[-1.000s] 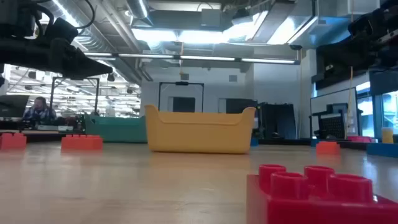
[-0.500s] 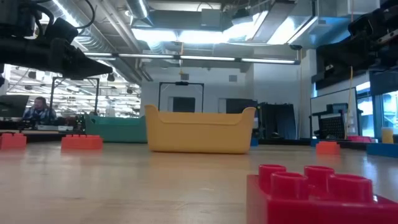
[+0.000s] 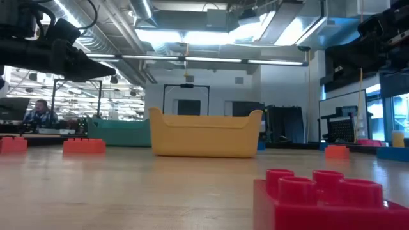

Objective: Sort & place blocks by color

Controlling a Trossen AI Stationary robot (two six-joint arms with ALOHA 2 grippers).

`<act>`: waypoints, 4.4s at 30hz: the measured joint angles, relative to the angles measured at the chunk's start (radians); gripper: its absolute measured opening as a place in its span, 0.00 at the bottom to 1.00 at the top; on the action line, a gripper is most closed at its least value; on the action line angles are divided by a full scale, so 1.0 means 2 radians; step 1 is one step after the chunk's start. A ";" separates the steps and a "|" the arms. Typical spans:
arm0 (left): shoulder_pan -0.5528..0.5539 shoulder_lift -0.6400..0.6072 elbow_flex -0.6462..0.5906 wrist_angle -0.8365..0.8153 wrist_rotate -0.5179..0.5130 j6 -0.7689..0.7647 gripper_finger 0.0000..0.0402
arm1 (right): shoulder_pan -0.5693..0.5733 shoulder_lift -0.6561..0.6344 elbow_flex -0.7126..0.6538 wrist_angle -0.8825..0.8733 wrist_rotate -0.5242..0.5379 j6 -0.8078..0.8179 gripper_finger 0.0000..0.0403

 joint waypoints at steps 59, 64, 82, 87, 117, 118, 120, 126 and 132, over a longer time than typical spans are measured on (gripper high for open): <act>0.000 0.000 0.014 0.054 -0.049 0.032 0.00 | 0.000 0.131 0.249 -0.242 0.185 0.106 0.00; 0.000 0.021 0.076 -0.012 -0.084 0.039 0.00 | 0.000 0.260 0.356 -0.353 0.202 0.122 0.00; 0.000 0.124 0.211 -0.158 -0.128 0.088 0.00 | -0.001 0.555 0.642 -0.823 0.165 0.250 0.03; 0.000 0.124 0.211 -0.158 -0.123 0.088 0.00 | -0.007 0.583 0.641 -0.828 0.146 0.217 0.11; 0.000 0.124 0.211 -0.157 -0.114 0.088 0.00 | -0.037 0.758 0.640 -0.792 0.138 0.061 0.26; 0.000 0.124 0.211 -0.157 -0.114 0.088 0.00 | -0.037 0.762 0.640 -0.794 0.137 0.055 0.26; 0.000 0.124 0.211 -0.158 -0.114 0.088 0.00 | -0.037 0.770 0.640 -0.803 0.136 0.050 0.26; 0.000 0.124 0.211 -0.157 -0.114 0.088 0.00 | -0.037 0.791 0.640 -0.810 0.135 0.034 0.26; 0.000 0.124 0.211 -0.157 -0.114 0.088 0.00 | -0.036 0.811 0.640 -0.809 0.152 0.003 0.26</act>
